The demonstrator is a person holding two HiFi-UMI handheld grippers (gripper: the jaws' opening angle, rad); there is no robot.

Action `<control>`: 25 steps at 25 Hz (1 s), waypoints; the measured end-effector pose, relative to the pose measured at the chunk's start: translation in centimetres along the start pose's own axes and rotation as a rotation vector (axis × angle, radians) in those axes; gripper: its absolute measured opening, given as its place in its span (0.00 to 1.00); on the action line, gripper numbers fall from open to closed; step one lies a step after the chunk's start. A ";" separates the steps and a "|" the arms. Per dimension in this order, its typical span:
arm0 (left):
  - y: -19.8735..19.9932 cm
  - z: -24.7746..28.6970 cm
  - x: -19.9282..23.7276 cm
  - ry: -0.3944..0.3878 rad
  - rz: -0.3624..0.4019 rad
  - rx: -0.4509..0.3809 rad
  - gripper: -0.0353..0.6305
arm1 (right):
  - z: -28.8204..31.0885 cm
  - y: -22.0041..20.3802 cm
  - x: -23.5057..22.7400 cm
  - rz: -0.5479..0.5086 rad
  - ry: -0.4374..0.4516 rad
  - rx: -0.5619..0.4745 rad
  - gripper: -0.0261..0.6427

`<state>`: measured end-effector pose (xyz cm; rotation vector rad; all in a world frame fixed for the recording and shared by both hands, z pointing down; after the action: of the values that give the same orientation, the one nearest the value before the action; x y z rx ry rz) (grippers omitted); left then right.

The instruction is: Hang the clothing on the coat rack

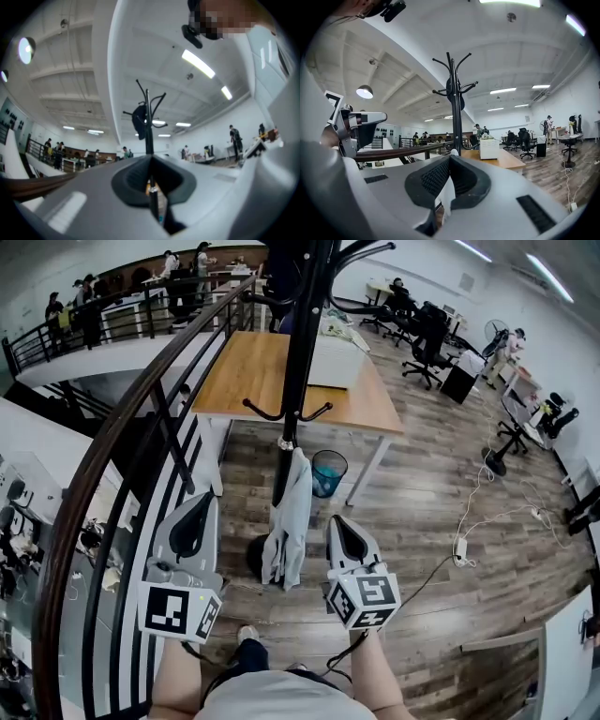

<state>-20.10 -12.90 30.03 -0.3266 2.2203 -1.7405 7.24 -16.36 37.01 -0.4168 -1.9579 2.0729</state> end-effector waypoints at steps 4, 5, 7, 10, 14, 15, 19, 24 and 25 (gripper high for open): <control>0.4 -0.9 -1.2 0.007 0.000 0.002 0.07 | -1.8 0.9 -0.4 -0.018 -0.004 -0.016 0.04; 0.4 -1.1 -1.6 0.007 0.001 0.002 0.07 | -2.2 1.1 -0.6 -0.020 -0.005 -0.021 0.04; 0.5 -1.3 -2.2 0.007 0.002 0.001 0.07 | -2.9 1.3 -1.0 -0.023 -0.005 -0.032 0.04; 0.4 -1.6 -3.0 0.007 0.002 0.000 0.07 | -3.9 1.6 -1.5 -0.031 -0.005 -0.047 0.04; 0.5 -2.2 -4.2 0.004 0.002 0.000 0.07 | -5.6 2.1 -2.0 -0.035 -0.016 -0.071 0.04; 0.6 -2.4 -4.5 0.003 0.001 0.000 0.07 | -6.0 2.2 -2.1 -0.039 -0.020 -0.077 0.04; 0.5 -3.0 -5.6 -0.001 -0.003 0.001 0.07 | -7.6 2.5 -2.5 -0.054 -0.033 -0.094 0.04; 0.7 -3.8 -7.0 0.002 -0.007 0.003 0.07 | -9.6 2.8 -2.8 -0.068 -0.034 -0.118 0.04; 0.7 -4.0 -7.3 0.003 -0.009 0.004 0.07 | -10.0 2.9 -2.8 -0.070 -0.033 -0.121 0.04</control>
<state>-14.78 -6.46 30.91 -0.3340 2.2203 -1.7510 13.64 -8.35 33.69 -0.3341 -2.0933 1.9376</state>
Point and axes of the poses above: the fingertips, and each gripper's own axes: z forward along the fingers, x to its left, y out of its top, the point moved 10 cm from there along -z, backward along the fingers, and after that the axes turned 1 degree about -y, right-handed, at the moved point
